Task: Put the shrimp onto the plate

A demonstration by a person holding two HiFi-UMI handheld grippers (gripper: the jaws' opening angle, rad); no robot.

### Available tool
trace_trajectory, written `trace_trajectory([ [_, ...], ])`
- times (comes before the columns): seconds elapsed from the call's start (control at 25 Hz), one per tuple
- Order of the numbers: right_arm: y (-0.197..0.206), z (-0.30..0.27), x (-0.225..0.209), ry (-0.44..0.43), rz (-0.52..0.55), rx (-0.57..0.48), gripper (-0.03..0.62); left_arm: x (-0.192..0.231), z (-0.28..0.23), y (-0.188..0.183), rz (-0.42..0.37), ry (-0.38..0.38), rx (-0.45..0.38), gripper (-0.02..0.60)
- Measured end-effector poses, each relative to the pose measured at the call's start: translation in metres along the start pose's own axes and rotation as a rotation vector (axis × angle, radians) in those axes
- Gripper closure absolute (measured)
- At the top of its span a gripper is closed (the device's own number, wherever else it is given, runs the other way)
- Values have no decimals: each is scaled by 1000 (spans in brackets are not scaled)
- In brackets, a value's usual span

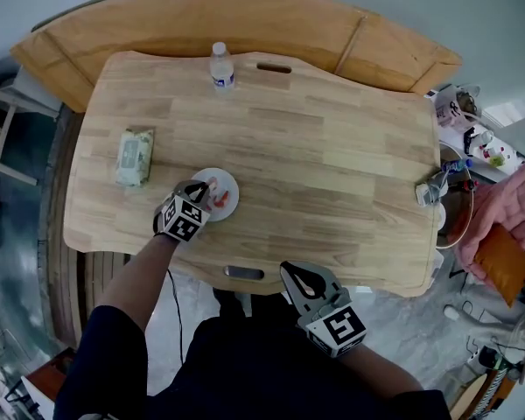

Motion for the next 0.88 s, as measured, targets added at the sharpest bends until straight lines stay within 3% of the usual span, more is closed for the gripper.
trace_trajectory([
  [0.88, 3, 7, -10, 8, -4, 16, 583, 2, -19, 2, -74, 17, 121, 538],
])
Point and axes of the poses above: the fingertips, and each gripper's own axes: z backward along the fingers, x to its left, y out of its underside, the point moved 9 cm from there along z, backward along the fingers, and after that the axes turned 1 degree about -x, right-handed, at the moved point
